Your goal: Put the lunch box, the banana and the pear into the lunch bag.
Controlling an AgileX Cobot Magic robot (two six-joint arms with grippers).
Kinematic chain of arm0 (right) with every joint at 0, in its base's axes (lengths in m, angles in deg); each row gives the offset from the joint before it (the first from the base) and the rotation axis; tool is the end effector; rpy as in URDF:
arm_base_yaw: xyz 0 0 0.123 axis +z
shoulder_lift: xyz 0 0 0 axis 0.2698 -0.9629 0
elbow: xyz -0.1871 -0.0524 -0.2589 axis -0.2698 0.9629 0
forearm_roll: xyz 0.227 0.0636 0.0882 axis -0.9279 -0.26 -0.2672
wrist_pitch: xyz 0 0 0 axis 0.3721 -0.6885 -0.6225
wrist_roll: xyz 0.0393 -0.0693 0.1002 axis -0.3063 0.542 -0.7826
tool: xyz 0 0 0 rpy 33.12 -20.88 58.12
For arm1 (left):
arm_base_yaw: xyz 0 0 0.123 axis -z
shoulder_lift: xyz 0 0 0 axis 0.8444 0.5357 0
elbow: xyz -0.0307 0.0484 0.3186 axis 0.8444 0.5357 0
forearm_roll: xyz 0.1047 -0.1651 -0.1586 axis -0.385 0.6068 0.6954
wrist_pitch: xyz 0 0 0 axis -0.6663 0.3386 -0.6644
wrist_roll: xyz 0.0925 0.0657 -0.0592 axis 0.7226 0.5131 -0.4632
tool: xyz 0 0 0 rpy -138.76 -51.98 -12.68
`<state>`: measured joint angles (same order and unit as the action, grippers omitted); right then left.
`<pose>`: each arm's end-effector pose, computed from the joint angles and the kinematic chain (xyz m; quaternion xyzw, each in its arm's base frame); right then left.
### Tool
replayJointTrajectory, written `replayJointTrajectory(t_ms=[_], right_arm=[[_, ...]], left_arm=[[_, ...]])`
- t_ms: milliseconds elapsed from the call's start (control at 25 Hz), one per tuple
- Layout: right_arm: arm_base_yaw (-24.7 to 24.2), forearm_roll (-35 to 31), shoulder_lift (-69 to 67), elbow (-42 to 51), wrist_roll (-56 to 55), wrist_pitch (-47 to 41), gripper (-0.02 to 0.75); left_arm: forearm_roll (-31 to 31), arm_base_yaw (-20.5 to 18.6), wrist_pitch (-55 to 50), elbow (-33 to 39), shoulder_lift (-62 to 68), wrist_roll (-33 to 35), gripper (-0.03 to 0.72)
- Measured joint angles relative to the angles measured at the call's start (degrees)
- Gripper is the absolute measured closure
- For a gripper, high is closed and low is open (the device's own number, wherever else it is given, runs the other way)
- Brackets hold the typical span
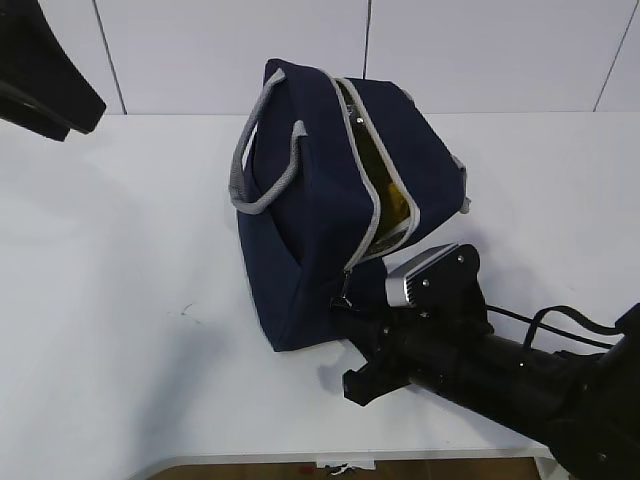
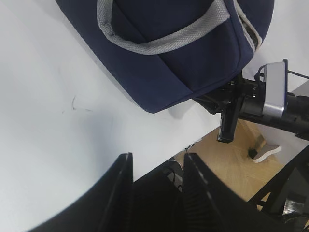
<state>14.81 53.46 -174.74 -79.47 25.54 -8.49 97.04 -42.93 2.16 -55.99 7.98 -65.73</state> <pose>0.2922 0.2016 0.1137 -0.2444 0.7773 0.2469 0.5245 0.2604 -0.1297 0.3833 0.1709 0.9330 -0.2595 0.1818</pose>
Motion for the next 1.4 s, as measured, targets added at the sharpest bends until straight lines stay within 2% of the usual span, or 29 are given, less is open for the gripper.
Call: replayJointTrajectory(t_ms=[280, 400, 520, 800, 1120, 1400], right_arm=[[0.0, -0.5, 0.3, 0.0, 0.0, 0.0, 0.737], [0.0, -0.7, 2.5, 0.0, -0.5, -1.1, 0.737], [0.0, -0.7, 5.5, 0.0, -1.2, -4.7, 0.737], [0.0, 0.5, 13.3, 0.2, -2.9, -12.6, 0.737], [0.0, 5.2, 20.5, 0.3, -8.9, -25.1, 0.737], [0.0, 5.8, 27.6, 0.6, -9.9, -32.7, 0.737]], left_arm=[[1.5, 0.0, 0.0, 0.0, -1.1, 0.0, 0.421], [1.5, 0.8, 0.0, 0.0, -1.8, 0.0, 0.394], [1.5, 2.4, 0.0, 0.0, -2.2, 0.0, 0.363], [1.5, 5.2, 0.0, 0.0, -2.3, 0.0, 0.356], [1.5, 5.3, 0.0, 0.0, -2.3, 0.0, 0.356], [1.1, 5.3, 0.0, 0.0, -2.3, -0.1, 0.351]])
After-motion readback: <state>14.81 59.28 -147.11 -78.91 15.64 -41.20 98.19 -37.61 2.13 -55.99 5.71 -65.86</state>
